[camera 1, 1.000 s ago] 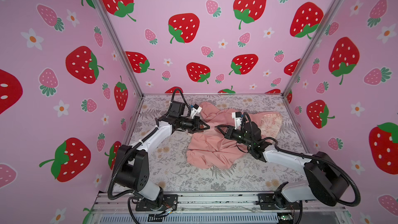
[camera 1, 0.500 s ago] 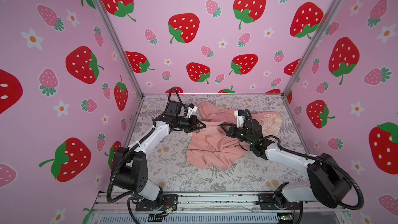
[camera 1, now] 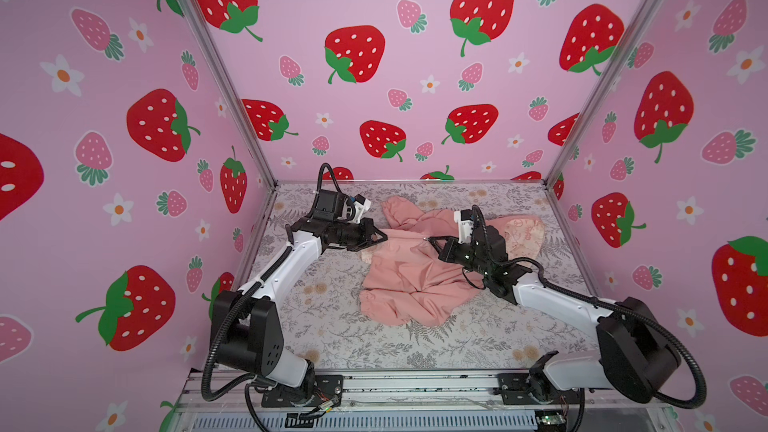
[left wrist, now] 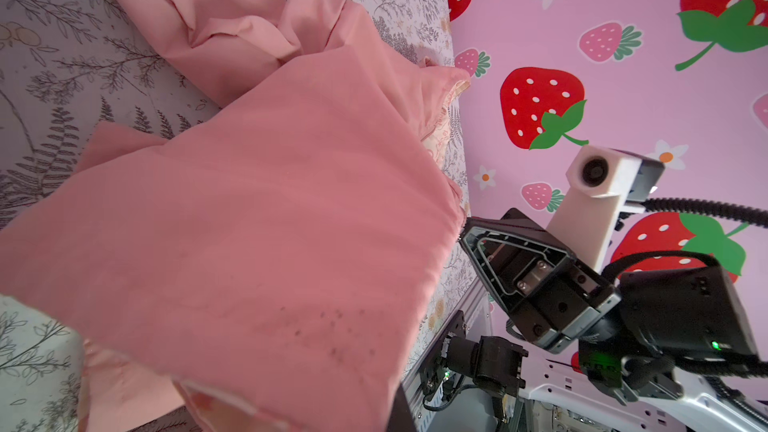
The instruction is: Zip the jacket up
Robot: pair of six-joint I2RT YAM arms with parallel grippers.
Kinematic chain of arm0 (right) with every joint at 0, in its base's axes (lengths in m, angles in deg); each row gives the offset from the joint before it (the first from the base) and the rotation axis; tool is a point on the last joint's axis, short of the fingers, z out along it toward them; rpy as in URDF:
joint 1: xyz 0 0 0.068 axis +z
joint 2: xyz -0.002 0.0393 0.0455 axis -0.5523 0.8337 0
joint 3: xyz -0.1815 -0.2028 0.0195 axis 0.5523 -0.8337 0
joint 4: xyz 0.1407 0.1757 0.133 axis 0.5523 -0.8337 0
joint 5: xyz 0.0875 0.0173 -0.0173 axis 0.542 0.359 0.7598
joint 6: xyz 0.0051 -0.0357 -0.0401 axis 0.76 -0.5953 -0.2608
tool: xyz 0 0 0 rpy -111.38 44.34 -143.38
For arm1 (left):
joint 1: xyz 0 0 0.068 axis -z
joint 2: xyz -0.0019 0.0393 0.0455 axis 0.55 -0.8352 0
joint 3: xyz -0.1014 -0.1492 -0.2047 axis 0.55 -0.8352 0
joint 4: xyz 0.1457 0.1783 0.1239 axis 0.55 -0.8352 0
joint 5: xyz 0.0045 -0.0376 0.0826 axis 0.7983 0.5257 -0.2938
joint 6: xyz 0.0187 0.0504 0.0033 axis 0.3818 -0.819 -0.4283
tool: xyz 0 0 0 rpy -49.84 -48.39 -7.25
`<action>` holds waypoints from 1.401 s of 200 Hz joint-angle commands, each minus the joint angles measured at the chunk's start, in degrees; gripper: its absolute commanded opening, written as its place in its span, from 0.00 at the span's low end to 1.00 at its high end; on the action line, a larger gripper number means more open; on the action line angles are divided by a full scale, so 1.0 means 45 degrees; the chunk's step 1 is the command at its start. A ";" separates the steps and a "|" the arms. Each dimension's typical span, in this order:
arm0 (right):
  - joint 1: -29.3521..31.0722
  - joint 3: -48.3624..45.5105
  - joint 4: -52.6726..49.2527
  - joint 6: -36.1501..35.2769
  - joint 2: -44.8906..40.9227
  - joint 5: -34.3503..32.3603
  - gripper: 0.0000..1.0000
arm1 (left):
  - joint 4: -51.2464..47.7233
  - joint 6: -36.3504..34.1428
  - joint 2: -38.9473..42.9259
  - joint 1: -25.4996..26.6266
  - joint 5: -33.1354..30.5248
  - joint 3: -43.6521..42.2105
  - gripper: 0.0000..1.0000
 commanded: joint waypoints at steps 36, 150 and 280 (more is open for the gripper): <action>-0.0317 0.0450 -0.1444 -0.0817 -0.0486 -0.1279 0.00 | -0.0653 -0.0397 0.0559 -0.0212 -0.1474 0.0635 0.00; -0.0745 0.0701 -0.3050 -0.1742 -0.1011 -0.2353 0.00 | -0.0956 -0.0512 0.0788 -0.0228 -0.2667 0.0762 0.00; -0.2083 0.0781 -0.4056 -0.2115 -0.1189 -0.2269 0.00 | -0.1079 -0.0354 0.1165 -0.0611 -0.3826 0.0714 0.00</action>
